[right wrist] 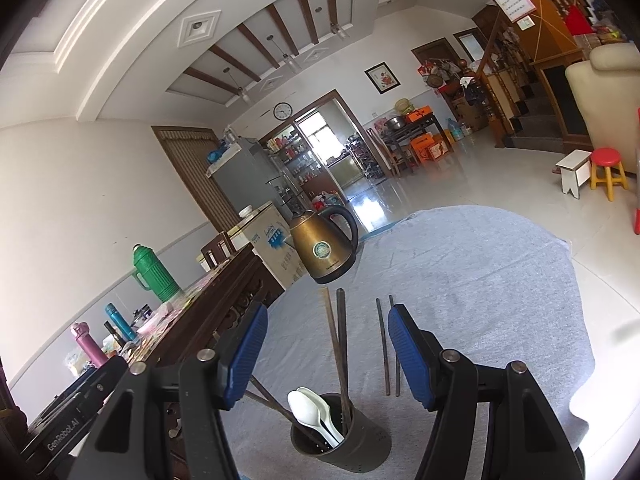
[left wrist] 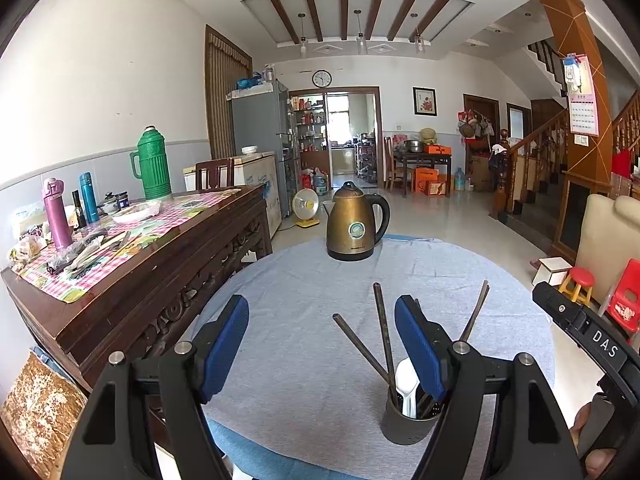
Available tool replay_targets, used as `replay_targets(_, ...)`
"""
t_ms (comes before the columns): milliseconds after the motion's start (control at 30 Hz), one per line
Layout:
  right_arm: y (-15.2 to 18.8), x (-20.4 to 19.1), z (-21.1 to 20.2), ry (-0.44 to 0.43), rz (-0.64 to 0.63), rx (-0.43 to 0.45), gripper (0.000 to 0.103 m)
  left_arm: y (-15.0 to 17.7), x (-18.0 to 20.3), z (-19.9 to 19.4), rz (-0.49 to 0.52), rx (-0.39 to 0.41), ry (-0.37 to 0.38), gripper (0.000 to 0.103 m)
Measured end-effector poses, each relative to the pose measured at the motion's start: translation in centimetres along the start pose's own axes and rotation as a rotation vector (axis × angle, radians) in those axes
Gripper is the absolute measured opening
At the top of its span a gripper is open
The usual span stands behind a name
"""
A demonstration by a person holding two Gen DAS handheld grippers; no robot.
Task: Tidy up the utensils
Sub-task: 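Open both tools and move them back to the remaining chopsticks, then grasp a dark chopstick with the right tool while the left tool grasps another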
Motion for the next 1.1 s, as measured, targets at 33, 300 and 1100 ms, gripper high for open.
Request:
replay_targets(33, 0.0, -0.2, 0.1, -0.002, -0.002, -0.001, 0.067, 0.0, -0.1, 0.0, -0.002, 0.000, -0.003, 0.076)
replay_targets(300, 0.1, -0.1, 0.6, -0.006, -0.015, -0.017, 0.067, -0.1, -1.7, 1.0, -0.007, 0.005, -0.035, 0.076)
replay_targets(1100, 1.8, 8.8, 10.8, 0.192, 0.029, -0.171, 0.067, 6.3, -13.2, 11.5, -0.098, -0.195, -0.201, 0.077)
Point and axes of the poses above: each gripper's, at about its wrist camera, not at the fingertips, and z roughly the way its jaws point, x to its right, y to its underside, the point moved 8 cm from there along z, roughly the way its jaws point, and after that the axes turned 15 degrees about x, right-handed, at the moved point
